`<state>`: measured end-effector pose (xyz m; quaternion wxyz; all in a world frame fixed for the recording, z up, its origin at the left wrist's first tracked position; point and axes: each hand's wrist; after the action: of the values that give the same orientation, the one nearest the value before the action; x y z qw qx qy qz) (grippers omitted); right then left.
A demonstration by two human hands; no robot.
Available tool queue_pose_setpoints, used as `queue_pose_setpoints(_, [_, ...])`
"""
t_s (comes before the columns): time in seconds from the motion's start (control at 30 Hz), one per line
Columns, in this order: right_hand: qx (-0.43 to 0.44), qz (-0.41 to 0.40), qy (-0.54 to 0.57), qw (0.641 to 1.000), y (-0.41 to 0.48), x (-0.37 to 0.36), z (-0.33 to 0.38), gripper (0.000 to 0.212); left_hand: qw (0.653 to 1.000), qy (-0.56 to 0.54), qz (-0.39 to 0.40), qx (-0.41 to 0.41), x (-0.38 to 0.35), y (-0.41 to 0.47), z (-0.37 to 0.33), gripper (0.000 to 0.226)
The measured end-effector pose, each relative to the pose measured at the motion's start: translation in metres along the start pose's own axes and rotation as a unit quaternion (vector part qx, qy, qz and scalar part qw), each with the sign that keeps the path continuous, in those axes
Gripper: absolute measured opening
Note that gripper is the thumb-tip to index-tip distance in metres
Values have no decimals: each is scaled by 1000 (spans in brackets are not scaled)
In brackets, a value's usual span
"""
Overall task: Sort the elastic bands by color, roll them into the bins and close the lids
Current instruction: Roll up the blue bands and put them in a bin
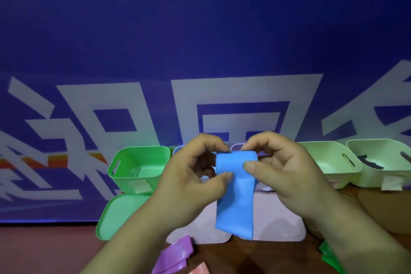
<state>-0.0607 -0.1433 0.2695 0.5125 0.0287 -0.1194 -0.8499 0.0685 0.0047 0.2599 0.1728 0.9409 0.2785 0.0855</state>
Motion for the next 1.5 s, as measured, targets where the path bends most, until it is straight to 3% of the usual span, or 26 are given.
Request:
queue_pose_setpoints(0.67, [0, 19, -15, 1000, -3, 0, -3, 33, 997, -21, -36, 58, -5, 1, -7, 22])
queue_pose_setpoints(0.9, [-15, 1, 9, 1000, -1, 2, -3, 25, 999, 37, 5, 22, 1, -1, -2, 39])
queue_pose_setpoints(1.1, [-22, -13, 21, 999, 1, 1, -4, 21, 999, 32, -10, 6, 0, 1, -2, 31])
queue_pose_setpoints(1.5, [-51, 34, 11, 998, 0, 3, -2, 35, 999, -1, -41, 33, -5, 2, -4, 27])
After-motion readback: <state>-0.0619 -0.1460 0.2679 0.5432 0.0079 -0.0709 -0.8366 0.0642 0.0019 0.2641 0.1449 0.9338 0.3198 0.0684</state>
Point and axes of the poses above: each hand's wrist, its own y-axis towards the middle knuckle, its own x-axis out of the back of the hand, z = x × y, and after that the axes turned 1 degree about -y, right-handed
